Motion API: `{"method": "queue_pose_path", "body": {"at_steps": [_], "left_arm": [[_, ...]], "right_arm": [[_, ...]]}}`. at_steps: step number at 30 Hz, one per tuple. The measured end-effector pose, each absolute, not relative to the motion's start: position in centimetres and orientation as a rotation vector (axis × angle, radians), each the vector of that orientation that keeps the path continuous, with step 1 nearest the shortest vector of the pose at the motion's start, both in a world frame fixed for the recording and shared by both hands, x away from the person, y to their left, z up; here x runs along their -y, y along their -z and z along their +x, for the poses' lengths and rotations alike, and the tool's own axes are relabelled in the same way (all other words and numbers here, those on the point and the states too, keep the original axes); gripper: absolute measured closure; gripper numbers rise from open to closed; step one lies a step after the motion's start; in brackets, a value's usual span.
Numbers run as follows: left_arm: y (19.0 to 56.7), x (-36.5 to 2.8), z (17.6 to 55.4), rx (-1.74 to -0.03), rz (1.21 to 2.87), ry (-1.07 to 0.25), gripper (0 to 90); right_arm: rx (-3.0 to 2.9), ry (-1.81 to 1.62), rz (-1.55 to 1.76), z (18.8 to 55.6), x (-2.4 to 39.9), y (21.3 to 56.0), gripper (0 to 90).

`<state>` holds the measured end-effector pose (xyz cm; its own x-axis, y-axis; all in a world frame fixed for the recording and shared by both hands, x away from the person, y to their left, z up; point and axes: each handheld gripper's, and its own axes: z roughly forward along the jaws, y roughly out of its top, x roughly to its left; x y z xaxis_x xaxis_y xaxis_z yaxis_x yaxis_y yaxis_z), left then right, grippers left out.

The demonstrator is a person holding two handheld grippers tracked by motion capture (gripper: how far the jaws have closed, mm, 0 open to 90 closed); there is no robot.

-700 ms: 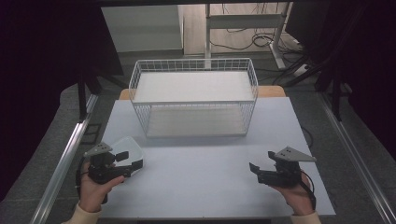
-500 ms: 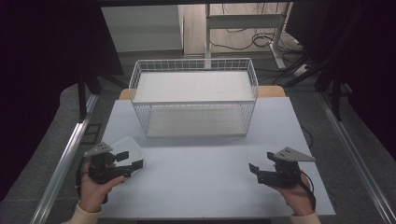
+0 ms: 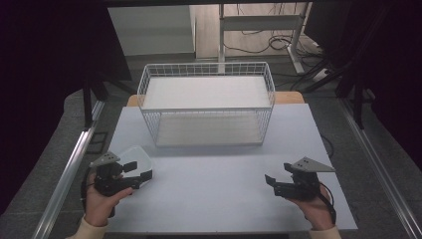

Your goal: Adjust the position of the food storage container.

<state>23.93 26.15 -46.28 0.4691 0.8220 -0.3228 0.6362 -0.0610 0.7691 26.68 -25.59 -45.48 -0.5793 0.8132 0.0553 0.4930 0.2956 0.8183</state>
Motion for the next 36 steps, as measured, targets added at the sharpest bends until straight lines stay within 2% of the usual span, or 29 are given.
{"method": "queue_pose_path", "body": {"at_steps": [21,36], "left_arm": [[43.9,-27.1,25.0,-1.28,1.76,-0.318,21.6],[42.9,-29.6,26.6,-1.334,1.737,-0.321,27.1]], "right_arm": [[-2.213,-1.209,1.167,26.8,25.5,45.4,21.2],[-2.213,-1.202,1.171,26.7,25.5,45.6,21.8]]}}
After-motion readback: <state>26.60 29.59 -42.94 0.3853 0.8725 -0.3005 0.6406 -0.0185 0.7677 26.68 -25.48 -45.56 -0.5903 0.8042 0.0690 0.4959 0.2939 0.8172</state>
